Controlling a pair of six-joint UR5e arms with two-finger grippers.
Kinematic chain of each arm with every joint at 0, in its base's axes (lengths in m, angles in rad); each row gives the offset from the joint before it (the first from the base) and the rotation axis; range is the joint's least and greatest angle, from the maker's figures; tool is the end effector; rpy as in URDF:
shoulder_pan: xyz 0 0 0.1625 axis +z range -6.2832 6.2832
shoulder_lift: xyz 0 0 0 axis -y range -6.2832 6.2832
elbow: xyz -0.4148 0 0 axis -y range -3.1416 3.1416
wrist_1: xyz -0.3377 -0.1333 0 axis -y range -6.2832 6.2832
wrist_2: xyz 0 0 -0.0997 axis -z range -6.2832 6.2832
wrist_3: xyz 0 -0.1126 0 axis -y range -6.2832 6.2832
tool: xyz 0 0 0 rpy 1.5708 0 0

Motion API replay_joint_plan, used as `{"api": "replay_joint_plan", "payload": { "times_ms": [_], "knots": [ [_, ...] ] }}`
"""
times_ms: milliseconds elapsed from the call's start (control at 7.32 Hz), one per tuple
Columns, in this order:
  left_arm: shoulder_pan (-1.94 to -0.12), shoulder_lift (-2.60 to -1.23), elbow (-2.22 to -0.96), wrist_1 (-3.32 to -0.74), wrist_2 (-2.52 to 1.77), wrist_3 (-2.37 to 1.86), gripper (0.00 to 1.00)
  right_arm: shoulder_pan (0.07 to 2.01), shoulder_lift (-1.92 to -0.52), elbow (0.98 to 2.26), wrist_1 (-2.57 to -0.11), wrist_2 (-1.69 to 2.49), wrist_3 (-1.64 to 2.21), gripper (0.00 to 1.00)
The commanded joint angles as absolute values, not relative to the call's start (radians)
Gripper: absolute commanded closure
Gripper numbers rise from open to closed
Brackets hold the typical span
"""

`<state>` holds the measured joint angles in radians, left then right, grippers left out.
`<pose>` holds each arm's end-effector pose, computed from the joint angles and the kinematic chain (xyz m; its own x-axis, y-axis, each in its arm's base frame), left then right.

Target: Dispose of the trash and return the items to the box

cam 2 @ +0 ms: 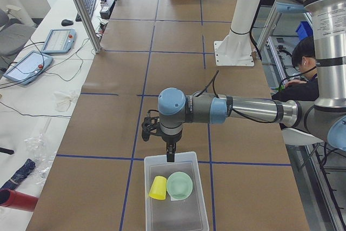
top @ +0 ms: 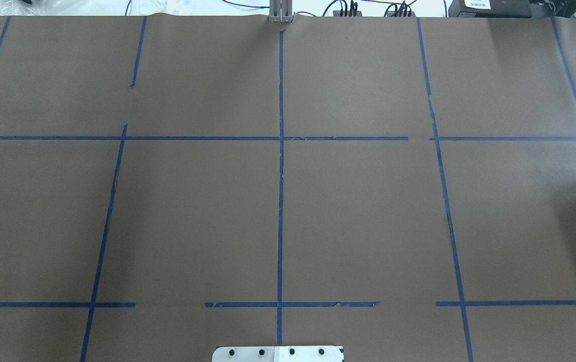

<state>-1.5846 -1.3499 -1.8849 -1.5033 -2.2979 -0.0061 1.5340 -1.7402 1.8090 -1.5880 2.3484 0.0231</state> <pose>-0.0632 -0.3463 0.6173 0.7472 0.0007 -0.6646 0.0184 0.9996 0.0217 0.0406 -0.3724 0.6231 0.7114 -0.0393 0.7016 0.0203 0.9992 0.0354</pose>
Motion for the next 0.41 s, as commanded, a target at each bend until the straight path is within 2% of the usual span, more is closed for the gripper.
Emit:
{"api": "replay_joint_plan", "payload": {
  "times_ms": [0,273],
  "knots": [
    [-1.585,-1.35,-1.882,-1.503,-2.298,-0.006,0.0,1.534,-1.741,1.809,-1.588,2.349,0.023,0.0],
    [-1.585,-1.35,-1.879,-1.503,-2.298,-0.006,0.0,1.534,-1.743,1.809,-1.588,2.349,0.023,0.0]
  ]
}}
